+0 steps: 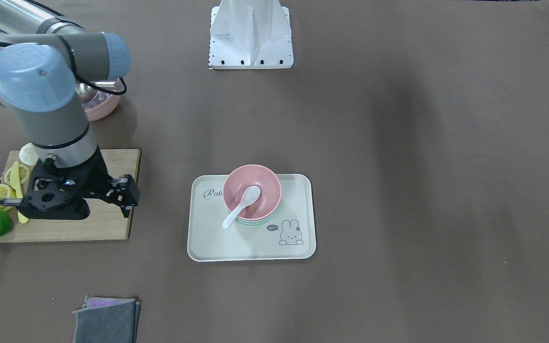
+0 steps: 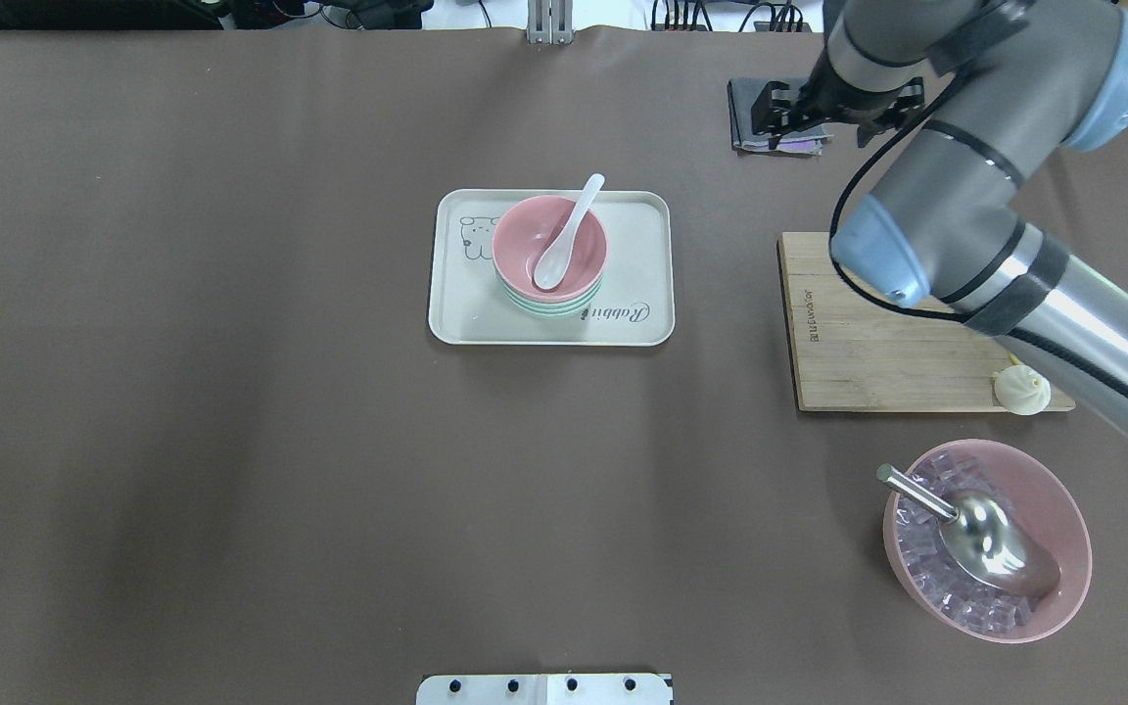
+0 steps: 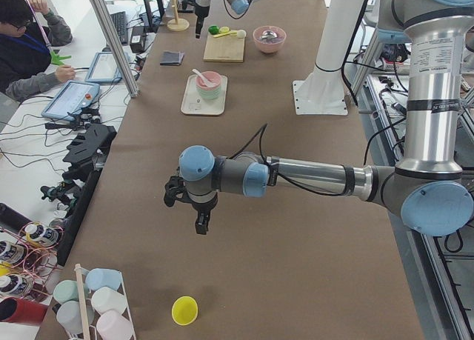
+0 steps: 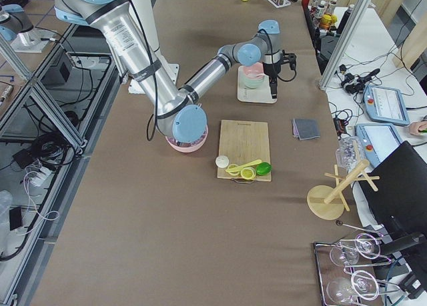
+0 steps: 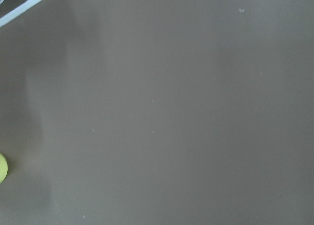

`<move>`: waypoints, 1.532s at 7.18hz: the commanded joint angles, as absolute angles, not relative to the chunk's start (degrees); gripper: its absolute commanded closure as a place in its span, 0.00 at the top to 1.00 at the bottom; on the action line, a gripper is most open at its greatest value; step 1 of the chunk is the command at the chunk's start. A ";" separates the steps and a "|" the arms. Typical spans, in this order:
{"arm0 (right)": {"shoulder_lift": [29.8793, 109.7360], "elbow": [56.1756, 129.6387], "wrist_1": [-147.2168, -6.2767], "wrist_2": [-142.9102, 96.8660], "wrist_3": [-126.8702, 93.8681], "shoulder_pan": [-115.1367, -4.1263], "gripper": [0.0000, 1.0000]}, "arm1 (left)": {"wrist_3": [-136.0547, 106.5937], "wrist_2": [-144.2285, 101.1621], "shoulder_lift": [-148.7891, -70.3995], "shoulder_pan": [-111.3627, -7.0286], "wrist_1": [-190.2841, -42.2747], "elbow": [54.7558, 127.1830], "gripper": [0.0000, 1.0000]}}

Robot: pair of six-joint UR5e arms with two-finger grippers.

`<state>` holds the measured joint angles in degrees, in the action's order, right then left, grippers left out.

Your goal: Stack pink bowl on green and place spoon

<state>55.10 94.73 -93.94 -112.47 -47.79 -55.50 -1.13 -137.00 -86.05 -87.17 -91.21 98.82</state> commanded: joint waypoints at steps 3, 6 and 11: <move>76.93 99.32 -94.04 -122.94 -12.24 -75.27 1.00 | 3.60 -136.49 -83.76 -89.65 -90.17 100.02 0.98; 93.03 99.23 -94.04 -126.91 7.59 -87.85 1.00 | 3.25 -135.80 -82.19 -90.61 -90.52 100.45 0.98; 101.25 100.10 -93.95 -127.44 9.41 -94.75 1.00 | 2.99 -135.44 -80.42 -90.88 -90.53 99.05 0.98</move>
<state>100.86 99.77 -93.90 -127.08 9.44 -94.25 3.10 -135.42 -80.61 -90.86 -90.32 99.14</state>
